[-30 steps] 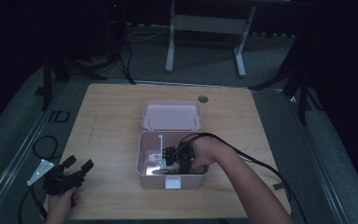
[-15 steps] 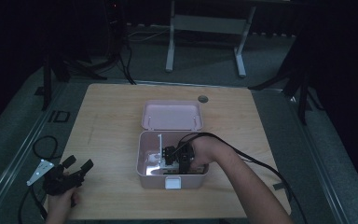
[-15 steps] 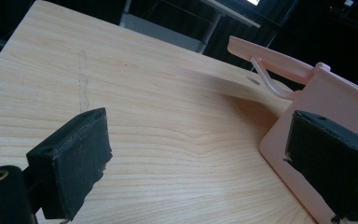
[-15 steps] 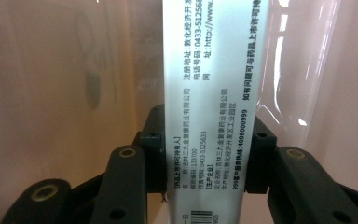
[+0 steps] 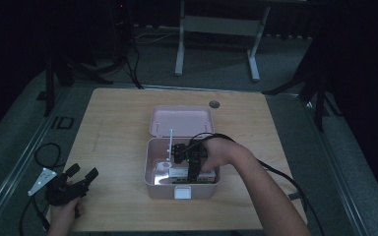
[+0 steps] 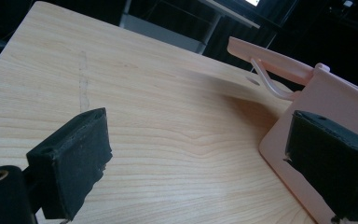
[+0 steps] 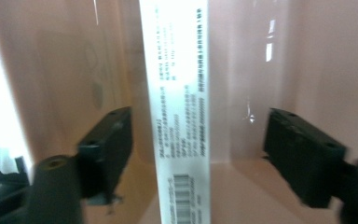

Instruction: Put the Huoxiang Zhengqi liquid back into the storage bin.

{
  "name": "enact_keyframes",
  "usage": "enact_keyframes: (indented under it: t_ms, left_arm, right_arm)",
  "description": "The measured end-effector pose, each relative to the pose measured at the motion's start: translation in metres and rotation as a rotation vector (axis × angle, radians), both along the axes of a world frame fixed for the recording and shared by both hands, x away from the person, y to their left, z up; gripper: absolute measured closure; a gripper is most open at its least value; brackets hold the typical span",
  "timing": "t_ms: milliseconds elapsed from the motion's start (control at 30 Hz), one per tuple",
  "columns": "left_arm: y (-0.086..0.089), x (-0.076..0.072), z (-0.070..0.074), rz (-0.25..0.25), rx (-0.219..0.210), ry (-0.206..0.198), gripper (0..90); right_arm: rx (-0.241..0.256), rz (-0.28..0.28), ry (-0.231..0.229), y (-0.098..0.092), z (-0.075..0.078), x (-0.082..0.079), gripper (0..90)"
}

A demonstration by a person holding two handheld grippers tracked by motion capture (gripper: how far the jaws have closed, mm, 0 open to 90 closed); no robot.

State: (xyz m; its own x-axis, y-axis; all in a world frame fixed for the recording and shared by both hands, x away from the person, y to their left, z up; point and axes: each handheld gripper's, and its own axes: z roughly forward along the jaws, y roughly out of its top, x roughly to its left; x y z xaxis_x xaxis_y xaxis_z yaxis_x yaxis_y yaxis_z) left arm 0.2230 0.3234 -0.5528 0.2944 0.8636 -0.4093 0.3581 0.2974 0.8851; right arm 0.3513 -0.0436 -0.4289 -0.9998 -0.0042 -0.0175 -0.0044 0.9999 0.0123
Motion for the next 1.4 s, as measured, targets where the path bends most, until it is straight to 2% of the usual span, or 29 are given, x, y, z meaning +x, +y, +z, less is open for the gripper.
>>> enact_keyframes:
  t_ms: [33, 100, 233, 267, 333, 500, 700, 867, 1033, 1200, 1267, 1300, 1333, 1400]
  left_arm:
    - [0.000, 0.000, 0.000, -0.001, 0.001, 0.001, 6.8]
    - [0.000, 0.000, 0.000, -0.001, 0.002, 0.001, 6.8]
    - [0.000, 0.000, 0.000, 0.002, -0.001, 0.000, 6.8]
    - [0.000, 0.000, 0.000, 0.002, -0.001, 0.000, 6.8]
    - [0.000, 0.000, 0.000, 0.002, 0.002, 0.001, 6.8]
    - [0.000, 0.000, 0.000, 0.005, 0.000, 0.002, 6.8]
    - [0.000, 0.000, 0.000, 0.004, -0.001, 0.002, 6.8]
    - [0.000, 0.000, 0.000, 0.005, -0.002, 0.003, 6.8]
    - [0.000, 0.000, 0.000, 0.006, -0.003, 0.001, 6.8]
    - [0.000, 0.000, 0.000, 0.003, -0.001, 0.003, 6.8]
    - [0.000, 0.000, 0.000, 0.005, -0.002, 0.002, 6.8]
    - [0.000, 0.000, 0.000, 0.006, -0.003, 0.002, 6.8]
    - [0.000, 0.000, 0.000, 0.006, -0.003, 0.002, 6.8]
    - [0.000, 0.000, 0.000, 0.004, -0.002, 0.003, 6.8]
  right_arm:
    - [0.023, -0.027, -0.024, -0.003, 0.007, 0.003, 13.8]
    - [0.052, -0.050, -0.039, -0.005, 0.013, 0.005, 11.9]
    - [0.115, -0.066, -0.076, -0.011, 0.025, 0.006, 11.9]
    - [0.115, -0.066, -0.076, -0.011, 0.025, 0.006, 11.9]
    - [0.156, -0.082, -0.077, -0.016, 0.035, 0.006, 11.9]
    - [0.174, -0.091, -0.080, -0.025, 0.046, 0.005, 12.1]
    - [0.155, -0.085, -0.088, -0.031, 0.055, 0.002, 13.0]
    - [0.167, -0.090, -0.108, -0.038, 0.062, 0.001, 13.1]
    - [0.211, -0.098, -0.126, -0.049, 0.074, -0.002, 13.2]
    - [0.291, -0.133, -0.137, -0.065, 0.079, -0.002, 13.1]
    - [0.309, -0.138, -0.134, -0.069, 0.080, -0.002, 13.0]
    - [0.348, -0.145, -0.115, -0.078, 0.079, -0.002, 13.1]
    - [0.361, -0.144, -0.107, -0.082, 0.078, -0.002, 13.1]
    - [0.369, -0.145, -0.102, -0.087, 0.077, -0.003, 13.4]
